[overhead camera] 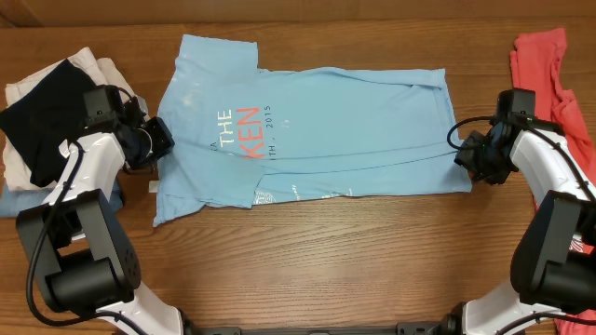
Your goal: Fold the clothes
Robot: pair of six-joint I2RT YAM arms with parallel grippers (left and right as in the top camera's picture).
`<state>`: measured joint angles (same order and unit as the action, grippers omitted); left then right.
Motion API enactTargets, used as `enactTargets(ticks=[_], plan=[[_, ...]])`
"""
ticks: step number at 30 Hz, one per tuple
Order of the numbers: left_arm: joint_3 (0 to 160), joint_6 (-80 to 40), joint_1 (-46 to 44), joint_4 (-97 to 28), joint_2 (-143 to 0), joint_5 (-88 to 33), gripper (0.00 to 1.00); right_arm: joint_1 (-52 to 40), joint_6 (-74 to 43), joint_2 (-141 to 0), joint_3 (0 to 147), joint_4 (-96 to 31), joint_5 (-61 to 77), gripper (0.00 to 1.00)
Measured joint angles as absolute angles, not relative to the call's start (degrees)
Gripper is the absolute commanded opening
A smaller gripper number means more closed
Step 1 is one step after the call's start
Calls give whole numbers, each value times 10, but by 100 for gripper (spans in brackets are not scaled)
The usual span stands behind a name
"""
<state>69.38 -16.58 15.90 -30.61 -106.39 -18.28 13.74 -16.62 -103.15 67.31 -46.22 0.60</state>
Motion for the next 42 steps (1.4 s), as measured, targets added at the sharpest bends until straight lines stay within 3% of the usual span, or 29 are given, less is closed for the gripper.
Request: enactTargets(ticks=[16,18,20,24,35,42], plan=[[694,-222,152,-323,-1064,-128,5,137,-166,-1032,673,-461,6,46],[694,-222,146,-325,-1064,-121,10,137,-166,-1032,673,-461,6,46],[694,-220,138,-326,-1064,-117,22,137,-166,-1032,673,-461,6,46],[694,-221,131,-331,-1064,-120,31,137,-166,-1032,673,-461,6,46],[696,-205,123,-388,-1058,-163,29,137,-167,-1032,669,-469,6,46],[695,-175,54,-437,-1056,-141,30,137,-180,-1032,612,-448,6,46]])
